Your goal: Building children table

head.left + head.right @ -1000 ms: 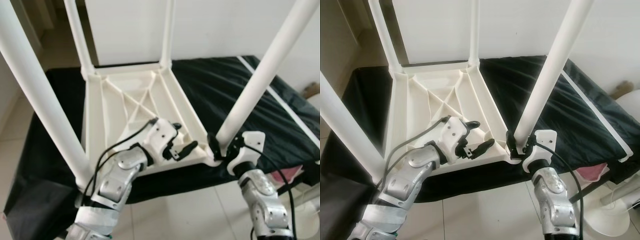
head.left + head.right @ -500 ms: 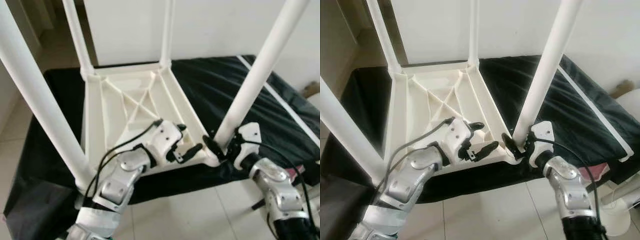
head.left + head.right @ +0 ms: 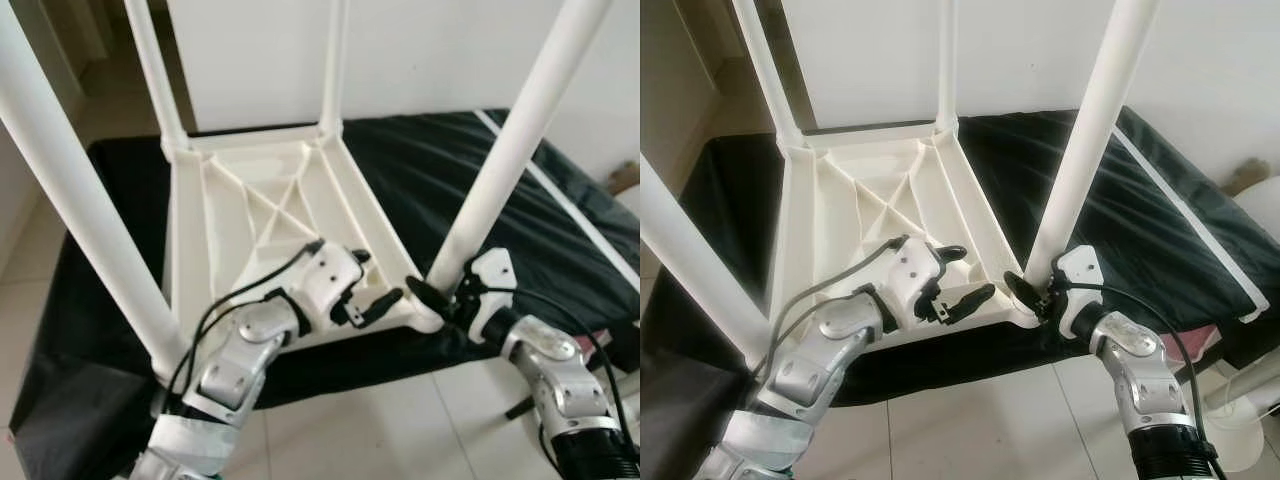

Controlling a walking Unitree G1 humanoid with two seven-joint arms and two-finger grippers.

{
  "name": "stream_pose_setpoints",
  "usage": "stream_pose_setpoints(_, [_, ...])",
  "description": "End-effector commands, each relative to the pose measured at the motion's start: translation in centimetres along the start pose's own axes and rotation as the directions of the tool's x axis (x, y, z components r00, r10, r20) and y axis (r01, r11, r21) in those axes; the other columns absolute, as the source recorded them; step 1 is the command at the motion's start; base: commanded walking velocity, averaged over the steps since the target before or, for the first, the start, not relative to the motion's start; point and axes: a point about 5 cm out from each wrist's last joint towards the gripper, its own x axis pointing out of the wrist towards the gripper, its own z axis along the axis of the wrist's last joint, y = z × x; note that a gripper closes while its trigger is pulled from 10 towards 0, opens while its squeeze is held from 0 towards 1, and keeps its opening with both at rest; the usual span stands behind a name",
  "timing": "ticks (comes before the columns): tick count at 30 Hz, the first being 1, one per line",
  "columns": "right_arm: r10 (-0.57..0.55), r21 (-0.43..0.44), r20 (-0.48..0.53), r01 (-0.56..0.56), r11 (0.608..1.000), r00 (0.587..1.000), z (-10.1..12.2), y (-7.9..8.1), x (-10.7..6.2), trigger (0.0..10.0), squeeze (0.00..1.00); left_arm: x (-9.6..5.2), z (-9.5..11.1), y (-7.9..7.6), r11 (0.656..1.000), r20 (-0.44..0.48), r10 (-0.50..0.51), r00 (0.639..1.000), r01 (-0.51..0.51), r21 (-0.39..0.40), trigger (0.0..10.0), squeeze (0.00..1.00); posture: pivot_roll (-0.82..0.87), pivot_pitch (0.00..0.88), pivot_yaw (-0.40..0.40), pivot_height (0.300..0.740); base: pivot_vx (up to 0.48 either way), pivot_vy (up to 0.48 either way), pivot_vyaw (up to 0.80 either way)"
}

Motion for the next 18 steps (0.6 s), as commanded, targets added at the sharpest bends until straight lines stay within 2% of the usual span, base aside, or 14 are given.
stream_pose_setpoints(1, [-0.042,0.003,-0.053,0.043,0.999,0.998,-1.1,-0.1,-0.5,10.0,0.0,0.1,0.0,-0.5,1.0,-0.004,-0.029,1.0,0.029,-0.006,10.0,0.0,-0.05,0.047,-0.023,0.74,0.0,0.0,0.0])
stream_pose_setpoints(8, [-0.179,0.018,-0.033,0.179,0.984,0.983,-1.1,-0.3,-0.7,10.0,0.0,0.3,0.0,-0.6,0.999,-0.001,-0.038,0.999,0.038,-0.007,10.0,0.0,-0.06,0.037,-0.022,0.74,0.0,0.0,0.0])
stream_pose_setpoints(9, [-0.265,0.064,-0.02,0.265,0.962,0.964,-1.0,-0.5,-0.7,10.0,0.0,0.4,0.1,-0.7,0.999,0.002,-0.041,0.999,0.041,-0.007,10.0,0.0,-0.06,0.035,-0.025,0.74,0.0,0.0,0.0])
stream_pose_setpoints(10, [-0.265,0.064,-0.02,0.265,0.962,0.964,-1.0,-0.5,-0.7,10.0,0.0,0.4,0.1,-0.7,0.999,0.002,-0.041,0.999,0.041,-0.007,10.0,0.0,-0.06,0.035,-0.025,0.74,0.0,0.0,0.0])
stream_pose_setpoints(11, [-0.334,0.095,-0.005,0.333,0.938,0.943,-0.8,-0.2,-0.8,10.0,0.0,0.4,0.1,-0.6,0.999,0.005,-0.04,0.999,0.04,-0.007,10.0,0.0,-0.06,0.032,-0.026,0.74,0.0,0.0,0.0])
stream_pose_setpoints(15, [-0.373,0.108,0.009,0.37,0.923,0.928,-0.7,0.4,-0.9,10.0,0.0,0.4,0.1,-0.5,0.999,0.006,-0.039,0.999,0.039,-0.005,10.0,0.0,-0.06,0.03,-0.026,0.74,0.0,0.0,0.0])
stream_pose_setpoints(17, [-0.404,0.13,-0.002,0.401,0.907,0.915,-1.0,0.9,-0.8,10.0,0.0,0.4,0.1,-0.5,0.999,0.006,-0.038,0.999,0.038,-0.006,10.0,0.0,-0.06,0.025,-0.026,0.74,0.0,0.0,0.0])
stream_pose_setpoints(18, [-0.443,0.151,-0.017,0.44,0.885,0.896,-1.3,1.5,-0.7,10.0,0.0,0.4,0.1,-0.5,0.999,0.006,-0.039,0.999,0.039,-0.006,10.0,0.0,-0.06,0.026,-0.025,0.74,0.0,0.0,0.0])
